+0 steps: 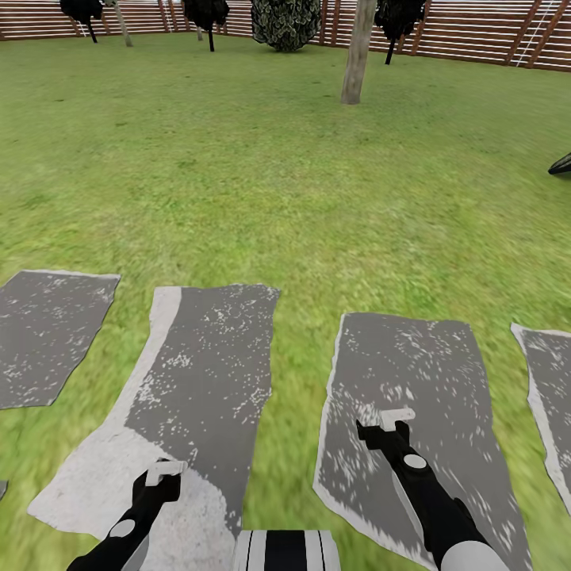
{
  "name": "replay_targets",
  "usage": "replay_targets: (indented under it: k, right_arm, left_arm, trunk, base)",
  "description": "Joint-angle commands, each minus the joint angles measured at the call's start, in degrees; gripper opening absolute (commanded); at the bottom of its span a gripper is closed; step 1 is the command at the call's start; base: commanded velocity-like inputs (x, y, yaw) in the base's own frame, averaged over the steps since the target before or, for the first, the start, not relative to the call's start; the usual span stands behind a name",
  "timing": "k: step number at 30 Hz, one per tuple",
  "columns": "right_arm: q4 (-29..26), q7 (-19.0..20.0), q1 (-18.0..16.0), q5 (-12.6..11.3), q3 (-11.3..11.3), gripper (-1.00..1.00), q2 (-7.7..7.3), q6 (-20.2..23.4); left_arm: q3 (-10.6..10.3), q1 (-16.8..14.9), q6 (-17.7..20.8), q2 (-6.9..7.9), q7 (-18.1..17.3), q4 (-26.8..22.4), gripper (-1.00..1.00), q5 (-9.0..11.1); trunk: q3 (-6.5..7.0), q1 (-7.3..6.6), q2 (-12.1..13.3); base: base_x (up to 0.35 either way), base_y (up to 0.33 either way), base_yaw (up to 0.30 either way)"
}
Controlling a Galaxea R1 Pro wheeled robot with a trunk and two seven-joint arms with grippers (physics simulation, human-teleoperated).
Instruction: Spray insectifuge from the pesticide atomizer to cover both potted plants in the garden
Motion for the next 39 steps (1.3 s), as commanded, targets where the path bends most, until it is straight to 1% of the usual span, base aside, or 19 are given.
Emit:
replay_targets:
  k: [1, 11, 35, 36, 38, 39]
  right_arm:
    - [-0.11, 0.12, 0.0, 0.59, -0.12, 1.0, 0.02, 0.34]
    - [-0.16, 0.11, 0.0, 0.59, -0.12, 1.0, 0.03, 0.34]
    - [-0.2, 0.23, 0.01, 0.69, -0.03, 1.0, 0.01, 0.07]
    - [-0.32, 0.13, 0.0, 0.74, -0.03, 1.0, 0.02, 0.06]
    - [-0.35, 0.11, 0.03, 0.76, -0.08, 1.0, -0.04, 0.01]
    - [-0.21, 0.09, 0.07, 0.81, -0.15, 1.0, -0.21, -0.04]
  left_arm:
    - [-0.03, -0.02, -0.18, 0.0, -0.04, 0.04, -1.0, 0.23]
    - [-0.11, -0.02, -0.18, 0.0, -0.47, -0.07, -1.0, 0.08]
    - [-0.23, 0.01, -0.18, 0.0, -0.53, 0.14, -1.0, 0.06]
    - [-0.14, 1.34, -0.23, 0.0, -0.3, -0.22, -1.0, 0.32]
    - [0.0, 2.57, -0.37, 0.0, -0.02, -0.43, -1.0, 0.36]
    - [0.15, 4.22, -2.03, 0.1, 0.21, -0.46, -1.0, 0.4]
  trunk:
    - [-0.03, -0.01, -0.01]
    - [-0.03, -0.01, -0.01]
    - [5.28, -0.63, 0.31]
    - [5.54, -0.66, 0.32]
    - [6.11, -0.71, 0.35]
    - [6.41, -0.73, 0.36]
  base:
    - [0.0, 0.0, 0.0]
    - [0.0, 0.0, 0.0]
    - [0.0, 0.0, 0.0]
    - [0.0, 0.0, 0.0]
    - [0.0, 0.0, 0.0]
    - [0.0, 0.0, 0.0]
